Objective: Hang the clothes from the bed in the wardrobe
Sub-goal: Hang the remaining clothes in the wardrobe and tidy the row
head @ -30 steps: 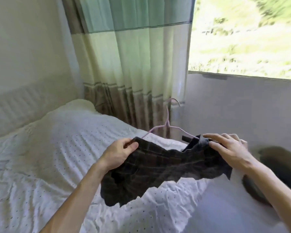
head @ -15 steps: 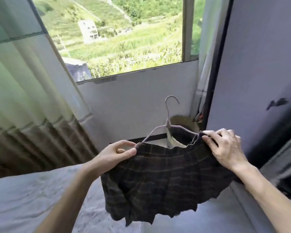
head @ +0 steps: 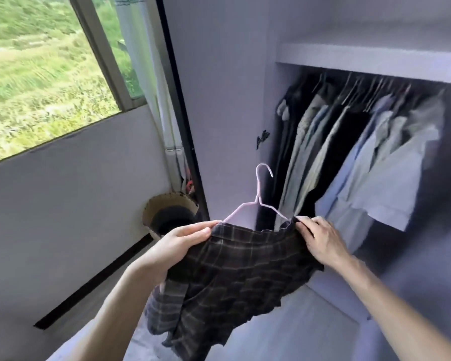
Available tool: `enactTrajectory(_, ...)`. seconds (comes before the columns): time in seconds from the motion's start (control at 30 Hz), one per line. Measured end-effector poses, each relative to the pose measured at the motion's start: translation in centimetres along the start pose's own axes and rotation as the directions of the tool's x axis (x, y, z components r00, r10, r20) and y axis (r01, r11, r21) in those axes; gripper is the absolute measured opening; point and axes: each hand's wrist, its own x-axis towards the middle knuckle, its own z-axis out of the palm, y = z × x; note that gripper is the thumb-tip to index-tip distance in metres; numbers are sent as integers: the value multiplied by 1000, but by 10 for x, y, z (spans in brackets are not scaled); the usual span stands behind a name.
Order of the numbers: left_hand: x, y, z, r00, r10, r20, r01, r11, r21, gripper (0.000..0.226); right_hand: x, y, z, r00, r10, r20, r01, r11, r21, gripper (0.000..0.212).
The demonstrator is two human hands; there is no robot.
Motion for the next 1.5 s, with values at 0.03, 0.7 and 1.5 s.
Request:
enactTrajectory(0.03,11,3,5,999,-10,42,10,1000,0,32,-6,8,-5,999,54,5,-54,999,1,53)
enactTrajectory(0.7,160,68,231,941,2,338,-31,996,80,32,1,83,-256,748,328,-578,-446,892,-71,52)
enactTrajectory(1.5,344,137,484,901,419,111,-427,902,65,41,159,266,-351,607,-348,-714,-455,584,-672,51)
